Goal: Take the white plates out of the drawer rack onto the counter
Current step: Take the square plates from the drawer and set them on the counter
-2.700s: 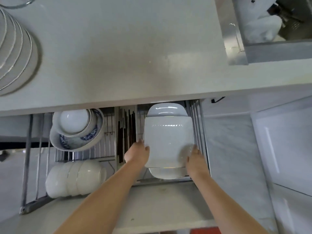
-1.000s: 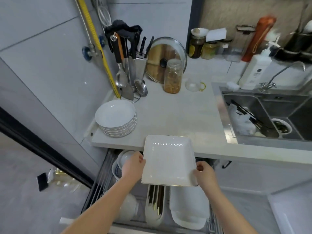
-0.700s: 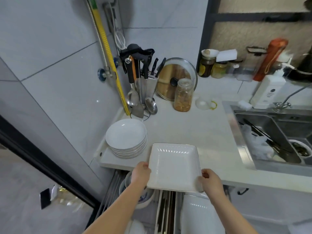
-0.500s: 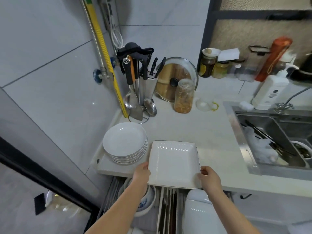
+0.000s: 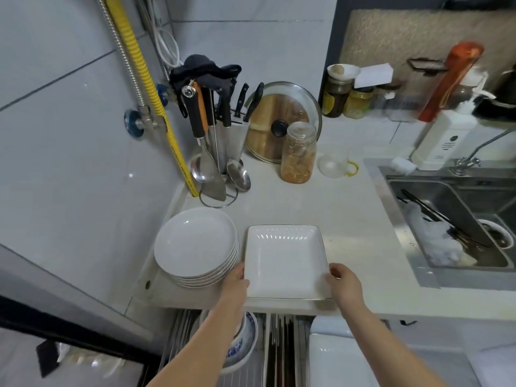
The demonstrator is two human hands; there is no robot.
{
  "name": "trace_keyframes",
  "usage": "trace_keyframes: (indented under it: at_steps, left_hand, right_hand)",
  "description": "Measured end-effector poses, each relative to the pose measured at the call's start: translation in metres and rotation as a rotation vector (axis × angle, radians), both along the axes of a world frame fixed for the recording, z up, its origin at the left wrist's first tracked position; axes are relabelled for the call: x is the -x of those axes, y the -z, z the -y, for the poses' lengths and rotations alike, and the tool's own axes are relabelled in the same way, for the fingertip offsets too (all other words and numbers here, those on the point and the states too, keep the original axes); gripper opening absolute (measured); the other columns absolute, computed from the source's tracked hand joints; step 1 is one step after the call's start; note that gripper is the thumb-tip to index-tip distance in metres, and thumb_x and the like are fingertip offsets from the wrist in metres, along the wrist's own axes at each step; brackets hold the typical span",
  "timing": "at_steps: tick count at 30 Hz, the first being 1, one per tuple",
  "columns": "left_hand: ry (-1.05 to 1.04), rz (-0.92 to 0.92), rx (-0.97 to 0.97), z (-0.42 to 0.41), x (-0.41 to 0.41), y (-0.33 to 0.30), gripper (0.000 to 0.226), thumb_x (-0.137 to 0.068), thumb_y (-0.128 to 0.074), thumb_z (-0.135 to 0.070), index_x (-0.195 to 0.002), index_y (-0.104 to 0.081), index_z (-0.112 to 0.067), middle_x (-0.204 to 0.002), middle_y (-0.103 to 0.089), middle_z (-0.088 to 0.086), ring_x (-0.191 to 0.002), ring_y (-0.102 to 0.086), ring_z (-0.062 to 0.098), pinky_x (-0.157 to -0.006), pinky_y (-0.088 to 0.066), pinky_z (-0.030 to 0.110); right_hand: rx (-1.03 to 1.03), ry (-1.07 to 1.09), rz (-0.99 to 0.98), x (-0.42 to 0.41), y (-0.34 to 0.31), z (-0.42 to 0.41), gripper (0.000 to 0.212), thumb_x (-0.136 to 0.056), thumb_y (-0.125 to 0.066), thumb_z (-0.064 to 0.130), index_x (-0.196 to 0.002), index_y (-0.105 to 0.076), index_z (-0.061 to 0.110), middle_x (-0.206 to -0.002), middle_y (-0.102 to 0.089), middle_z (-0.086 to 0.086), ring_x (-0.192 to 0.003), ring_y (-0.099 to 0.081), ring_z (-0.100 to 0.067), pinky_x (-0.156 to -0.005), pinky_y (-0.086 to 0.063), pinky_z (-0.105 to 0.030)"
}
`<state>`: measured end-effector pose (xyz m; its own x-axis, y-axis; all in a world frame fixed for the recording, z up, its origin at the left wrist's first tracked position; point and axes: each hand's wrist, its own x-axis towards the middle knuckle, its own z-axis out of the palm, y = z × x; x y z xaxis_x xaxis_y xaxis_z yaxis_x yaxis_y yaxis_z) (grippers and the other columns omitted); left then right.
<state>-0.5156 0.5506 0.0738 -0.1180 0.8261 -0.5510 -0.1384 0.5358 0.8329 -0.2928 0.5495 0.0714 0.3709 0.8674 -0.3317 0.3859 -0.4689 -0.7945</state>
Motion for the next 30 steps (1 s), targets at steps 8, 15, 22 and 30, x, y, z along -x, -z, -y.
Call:
trace_keyframes:
  at_steps: [8,15,22,30]
  left_hand:
    - [-0.045,0.020,-0.010,-0.002,-0.005,0.001,0.064,-0.083,-0.029,0.025,-0.132,-0.050,-0.010,-0.121,-0.057,0.005,-0.108,-0.054,0.022,-0.095,-0.044,0.036]
    - [-0.136,-0.050,0.052,0.013,-0.009,0.004,0.040,-0.088,-0.047,0.009,-0.118,-0.055,-0.016,-0.095,-0.063,-0.005,-0.077,-0.056,0.011,-0.069,-0.046,0.025]
    - [-0.100,-0.266,0.026,0.081,-0.026,0.026,0.036,-0.088,-0.058,-0.016,-0.123,-0.053,-0.021,-0.098,-0.067,0.002,-0.080,-0.058,0.016,-0.081,-0.049,0.036]
    - [0.340,-0.381,0.166,0.155,-0.077,0.091,0.043,-0.090,-0.058,-0.025,-0.132,-0.048,-0.024,-0.094,-0.065,-0.007,-0.074,-0.064,0.011,-0.057,-0.049,0.018]
  right_hand:
    - [0.001,-0.025,-0.004,0.004,0.007,-0.001,0.029,-0.087,-0.043,-0.003,-0.108,-0.063,0.003,-0.106,-0.067,-0.015,-0.090,-0.057,-0.029,-0.076,-0.042,-0.033]
    - [0.061,-0.152,0.012,-0.004,0.002,0.018,0.035,-0.087,-0.046,0.000,-0.119,-0.059,0.006,-0.110,-0.066,-0.010,-0.094,-0.058,-0.025,-0.077,-0.042,-0.028]
    - [0.024,-0.217,-0.079,-0.024,0.008,0.071,0.022,-0.093,-0.055,0.017,-0.113,-0.063,0.012,-0.095,-0.067,-0.002,-0.092,-0.064,-0.020,-0.086,-0.052,-0.034]
    - [0.319,-0.268,-0.032,-0.076,0.083,0.175,0.020,-0.094,-0.051,0.014,-0.110,-0.064,0.014,-0.095,-0.065,0.003,-0.084,-0.061,-0.011,-0.073,-0.047,-0.019]
